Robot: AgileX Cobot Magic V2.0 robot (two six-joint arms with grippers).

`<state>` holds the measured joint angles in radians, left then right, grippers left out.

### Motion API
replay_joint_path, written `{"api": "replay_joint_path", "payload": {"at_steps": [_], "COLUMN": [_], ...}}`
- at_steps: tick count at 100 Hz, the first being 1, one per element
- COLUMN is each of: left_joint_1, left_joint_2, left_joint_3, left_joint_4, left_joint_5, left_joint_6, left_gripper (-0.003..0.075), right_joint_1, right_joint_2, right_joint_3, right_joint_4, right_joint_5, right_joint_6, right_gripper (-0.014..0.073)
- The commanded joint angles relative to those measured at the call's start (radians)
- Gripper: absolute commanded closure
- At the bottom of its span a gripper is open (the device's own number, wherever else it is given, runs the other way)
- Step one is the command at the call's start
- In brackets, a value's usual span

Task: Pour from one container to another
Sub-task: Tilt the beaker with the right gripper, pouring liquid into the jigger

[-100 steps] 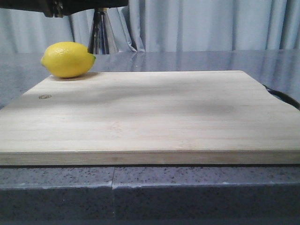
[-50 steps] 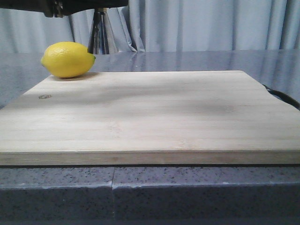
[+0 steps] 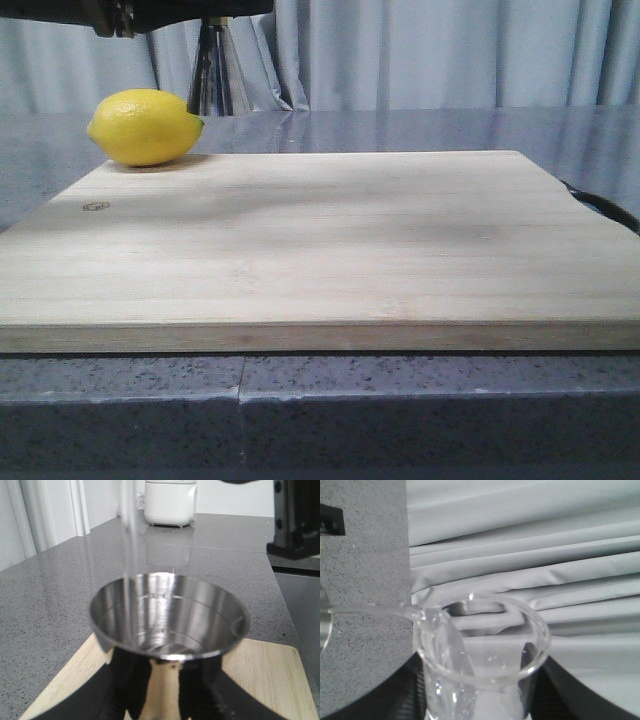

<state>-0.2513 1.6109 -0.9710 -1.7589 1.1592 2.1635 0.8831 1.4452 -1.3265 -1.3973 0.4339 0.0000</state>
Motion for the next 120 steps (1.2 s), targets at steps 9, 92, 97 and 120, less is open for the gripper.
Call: {"api": "replay_joint_path", "payload": {"at_steps": [9, 92, 97, 120], "left_joint_1": [-0.01, -0.01, -0.01, -0.01], "left_joint_2": [-0.044, -0.044, -0.044, -0.044], "left_joint_3": [-0.032, -0.032, -0.032, -0.032], "left_joint_4": [-0.091, -0.091, -0.091, -0.091], "left_joint_5": [0.097, 0.097, 0.097, 0.097], "left_joint_6": [-0.008, -0.008, -0.008, -0.008], "left_gripper": [0.0492, 0.0492, 0.0492, 0.0492], "right_joint_1": [0.001, 0.001, 0.001, 0.001], "right_joint_2": [-0.037, -0.037, -0.037, -0.037], "right_joint_3": [-0.039, -0.039, -0.039, -0.039], "right_joint_4": [-0.073, -0.106, -0.106, -0.138], "right_joint_5": [-0.013, -0.013, -0.013, -0.013], "right_joint_6": [0.0, 0.0, 0.0, 0.0], "right_gripper": [0.0292, 0.0292, 0.0292, 0.0292]}}
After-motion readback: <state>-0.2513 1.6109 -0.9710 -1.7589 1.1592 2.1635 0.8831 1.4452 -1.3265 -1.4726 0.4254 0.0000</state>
